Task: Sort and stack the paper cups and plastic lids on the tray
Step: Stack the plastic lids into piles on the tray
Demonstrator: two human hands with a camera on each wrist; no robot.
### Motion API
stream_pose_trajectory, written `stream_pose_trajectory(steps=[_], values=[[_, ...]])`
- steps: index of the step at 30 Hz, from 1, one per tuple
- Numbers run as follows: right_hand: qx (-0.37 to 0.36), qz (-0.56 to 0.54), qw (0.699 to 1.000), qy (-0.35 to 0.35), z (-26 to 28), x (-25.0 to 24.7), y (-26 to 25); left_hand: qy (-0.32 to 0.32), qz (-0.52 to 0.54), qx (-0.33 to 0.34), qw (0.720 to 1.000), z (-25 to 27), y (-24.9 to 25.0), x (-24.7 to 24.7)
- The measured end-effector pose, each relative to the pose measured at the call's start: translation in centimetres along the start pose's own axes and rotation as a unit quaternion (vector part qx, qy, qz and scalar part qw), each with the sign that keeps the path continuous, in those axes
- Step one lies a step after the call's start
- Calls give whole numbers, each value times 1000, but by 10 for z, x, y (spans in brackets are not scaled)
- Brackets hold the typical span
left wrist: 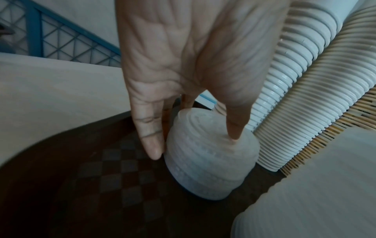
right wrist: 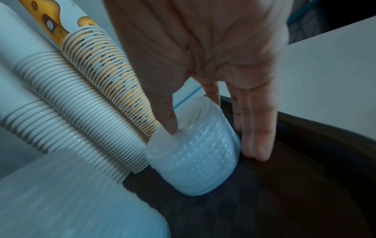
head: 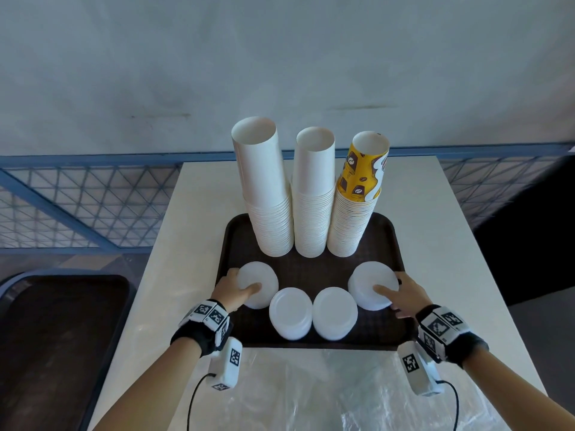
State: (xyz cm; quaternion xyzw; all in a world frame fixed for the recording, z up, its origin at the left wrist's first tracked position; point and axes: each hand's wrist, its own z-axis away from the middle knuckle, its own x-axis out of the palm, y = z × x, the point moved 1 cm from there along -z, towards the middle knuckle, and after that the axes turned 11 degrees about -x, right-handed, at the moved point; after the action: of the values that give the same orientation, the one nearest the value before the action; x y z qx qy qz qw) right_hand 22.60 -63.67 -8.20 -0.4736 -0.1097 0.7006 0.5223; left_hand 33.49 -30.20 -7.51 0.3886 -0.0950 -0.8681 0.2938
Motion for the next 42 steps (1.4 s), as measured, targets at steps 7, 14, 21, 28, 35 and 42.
stream_pose_trajectory(steps=[7,14,21,28,35,42], values=[[-21,24,999,-29,-18,2,-29,-34,-3,11,999,-5,27,9],[-53,24,995,-79,-26,13,-51,-69,-6,39,997,-9,43,17],[-77,38,990,-116,-32,20,-66,-105,9,59,993,-18,48,20],[-100,48,985,-129,-31,25,-69,-117,13,74,990,-23,53,22],[-110,59,985,-117,-28,24,-70,-115,0,93,989,-24,57,25],[-109,58,988,-93,-27,24,-65,-83,-58,99,990,-28,60,25]])
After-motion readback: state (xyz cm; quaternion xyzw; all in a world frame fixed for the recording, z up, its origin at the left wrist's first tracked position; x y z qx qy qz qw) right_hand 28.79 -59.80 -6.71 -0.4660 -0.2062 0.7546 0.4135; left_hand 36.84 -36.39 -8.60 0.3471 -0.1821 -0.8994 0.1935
